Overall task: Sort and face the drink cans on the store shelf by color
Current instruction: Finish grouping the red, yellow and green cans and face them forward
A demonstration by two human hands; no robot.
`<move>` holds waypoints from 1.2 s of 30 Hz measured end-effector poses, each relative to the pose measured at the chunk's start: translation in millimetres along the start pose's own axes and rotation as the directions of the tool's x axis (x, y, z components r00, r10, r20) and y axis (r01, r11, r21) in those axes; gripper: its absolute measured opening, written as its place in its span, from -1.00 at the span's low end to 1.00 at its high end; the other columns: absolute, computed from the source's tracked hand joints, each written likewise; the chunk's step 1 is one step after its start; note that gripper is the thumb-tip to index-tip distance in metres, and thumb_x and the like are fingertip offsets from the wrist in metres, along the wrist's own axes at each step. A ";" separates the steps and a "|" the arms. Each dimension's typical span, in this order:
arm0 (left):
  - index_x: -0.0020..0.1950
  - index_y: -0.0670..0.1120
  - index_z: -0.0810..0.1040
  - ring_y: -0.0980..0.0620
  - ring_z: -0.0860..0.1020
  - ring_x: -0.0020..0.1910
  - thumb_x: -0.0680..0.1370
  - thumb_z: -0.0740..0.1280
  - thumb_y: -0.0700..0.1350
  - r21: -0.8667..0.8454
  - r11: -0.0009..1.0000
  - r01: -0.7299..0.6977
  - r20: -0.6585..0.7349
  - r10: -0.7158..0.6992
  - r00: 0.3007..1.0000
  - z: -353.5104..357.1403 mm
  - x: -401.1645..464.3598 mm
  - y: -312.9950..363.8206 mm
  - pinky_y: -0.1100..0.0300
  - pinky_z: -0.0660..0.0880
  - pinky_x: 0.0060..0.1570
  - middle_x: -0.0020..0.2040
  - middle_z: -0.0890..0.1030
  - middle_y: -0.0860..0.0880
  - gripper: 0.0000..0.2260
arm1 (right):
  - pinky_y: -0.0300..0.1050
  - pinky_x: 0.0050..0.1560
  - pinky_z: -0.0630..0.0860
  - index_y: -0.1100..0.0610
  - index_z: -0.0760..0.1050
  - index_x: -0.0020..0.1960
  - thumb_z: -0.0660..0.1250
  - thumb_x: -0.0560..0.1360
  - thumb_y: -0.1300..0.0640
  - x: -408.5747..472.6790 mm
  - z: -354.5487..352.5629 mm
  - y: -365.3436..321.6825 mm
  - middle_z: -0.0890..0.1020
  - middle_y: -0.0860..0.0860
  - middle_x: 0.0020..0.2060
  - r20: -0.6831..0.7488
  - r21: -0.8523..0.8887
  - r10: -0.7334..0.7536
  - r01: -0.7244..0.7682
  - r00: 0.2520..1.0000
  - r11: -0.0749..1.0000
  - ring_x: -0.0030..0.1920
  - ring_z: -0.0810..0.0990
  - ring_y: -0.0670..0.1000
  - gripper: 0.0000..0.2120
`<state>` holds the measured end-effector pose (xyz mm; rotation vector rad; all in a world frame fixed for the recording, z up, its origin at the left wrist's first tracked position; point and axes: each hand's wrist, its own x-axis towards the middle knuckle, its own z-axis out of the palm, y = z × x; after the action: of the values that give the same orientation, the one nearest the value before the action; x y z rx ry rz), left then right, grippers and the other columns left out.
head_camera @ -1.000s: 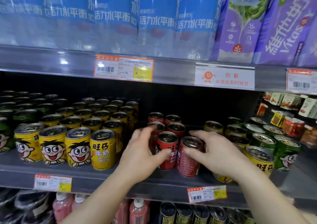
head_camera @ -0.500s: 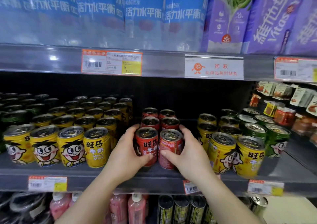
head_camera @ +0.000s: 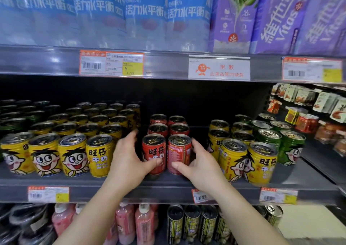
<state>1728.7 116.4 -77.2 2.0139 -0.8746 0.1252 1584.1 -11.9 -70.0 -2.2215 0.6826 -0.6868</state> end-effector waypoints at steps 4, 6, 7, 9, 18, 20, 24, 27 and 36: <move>0.42 0.03 0.30 0.02 0.32 0.33 0.31 0.54 0.06 0.086 0.976 -0.198 -0.180 0.211 0.961 1.3 -22.3 40.6 0.14 0.28 0.30 0.29 0.38 0.00 -0.25 | -0.28 -0.05 0.51 -0.16 0.16 0.47 0.41 0.42 -0.09 -22.6 -25.1 6.2 0.44 -0.28 0.02 -0.106 -0.051 -0.030 0.025 0.994 0.998 -0.07 0.55 -0.21 -0.30; 0.38 0.04 0.36 0.08 0.35 0.29 0.32 0.53 0.03 0.036 0.958 -0.286 -0.138 0.288 0.948 11.8 -32.3 60.8 0.19 0.29 0.26 0.23 0.39 0.08 -0.33 | -0.32 -0.08 0.48 -0.17 0.38 0.34 0.40 0.44 -0.04 -35.3 -46.3 10.4 0.50 -0.27 0.02 -0.252 -0.103 -0.130 0.107 0.959 0.989 -0.07 0.52 -0.22 -0.50; 0.36 0.05 0.37 0.11 0.35 0.27 0.33 0.52 0.04 0.000 0.951 -0.310 -0.100 0.308 0.946 20.1 -37.3 69.8 0.20 0.30 0.26 0.21 0.39 0.12 -0.36 | -0.33 -0.07 0.43 -0.15 0.45 0.28 0.40 0.44 -0.02 -41.4 -59.3 13.7 0.52 -0.26 0.02 -0.327 -0.156 -0.176 0.131 0.928 0.979 -0.05 0.50 -0.21 -0.58; 0.36 0.09 0.37 0.18 0.36 0.25 0.35 0.50 0.05 -0.091 0.946 -0.311 -0.015 0.311 0.950 39.2 -46.1 86.5 0.23 0.33 0.25 0.18 0.36 0.20 -0.39 | -0.27 0.04 0.33 -0.09 0.48 0.23 0.43 0.41 -0.01 -48.5 -84.7 26.9 0.52 -0.19 0.06 -0.439 -0.290 -0.212 0.086 0.873 0.953 0.09 0.45 -0.10 -0.61; 0.46 0.13 0.13 0.21 0.37 0.22 0.37 0.49 0.08 -0.219 0.970 -0.110 0.142 0.143 0.980 121.8 -56.4 116.1 0.27 0.35 0.15 0.34 0.36 0.12 -0.22 | 0.02 0.20 0.46 -0.08 0.02 0.51 0.50 0.32 -0.11 -58.0 -125.2 90.0 0.45 -0.03 0.31 -0.309 -0.193 0.200 -0.267 0.930 0.944 0.28 0.45 0.05 -0.07; 0.47 0.13 0.10 0.15 0.39 0.26 0.36 0.49 0.09 -0.203 0.975 -0.095 0.148 0.126 0.981 130.8 -54.9 118.9 0.24 0.37 0.16 0.34 0.38 0.10 -0.20 | -0.01 0.15 0.49 -0.07 -0.01 0.52 0.49 0.34 -0.10 -56.6 -126.3 94.6 0.49 -0.06 0.29 -0.280 -0.167 0.227 -0.281 0.933 0.945 0.24 0.50 0.03 -0.07; 0.44 0.17 0.12 0.10 0.47 0.23 0.34 0.50 0.06 -0.183 0.979 -0.088 0.172 0.119 0.978 138.5 -48.3 126.4 0.06 0.47 0.20 0.25 0.48 0.12 -0.21 | -0.04 0.11 0.51 -0.05 0.10 0.49 0.49 0.33 -0.10 -52.7 -128.2 98.0 0.59 -0.10 0.17 -0.280 -0.209 0.202 -0.265 0.938 0.941 0.16 0.56 -0.01 -0.14; 0.43 0.17 0.13 0.11 0.47 0.23 0.37 0.50 0.00 -0.167 0.983 -0.074 0.177 0.104 0.979 132.8 -45.8 123.2 0.11 0.46 0.19 0.24 0.50 0.14 -0.24 | -0.06 0.08 0.51 -0.11 0.18 0.43 0.51 0.31 -0.09 -48.7 -125.1 96.1 0.61 -0.15 0.10 -0.246 -0.165 0.188 -0.232 0.951 0.958 0.12 0.58 -0.04 -0.20; 0.51 0.17 -0.07 0.06 0.42 0.30 0.48 0.40 -0.13 -0.127 0.990 -0.055 0.127 0.071 0.989 122.7 -34.8 100.6 0.07 0.43 0.27 0.34 0.43 0.01 -0.20 | 0.01 0.15 0.53 -0.18 0.14 0.43 0.50 0.31 -0.12 -29.3 -97.8 85.9 0.57 -0.17 0.19 -0.158 -0.102 0.136 -0.153 0.978 0.983 0.15 0.57 -0.05 -0.19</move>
<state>1610.6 5.7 -91.8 1.8961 -1.0048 -0.0260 1477.4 -91.2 -81.8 -2.2116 0.9721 -0.7638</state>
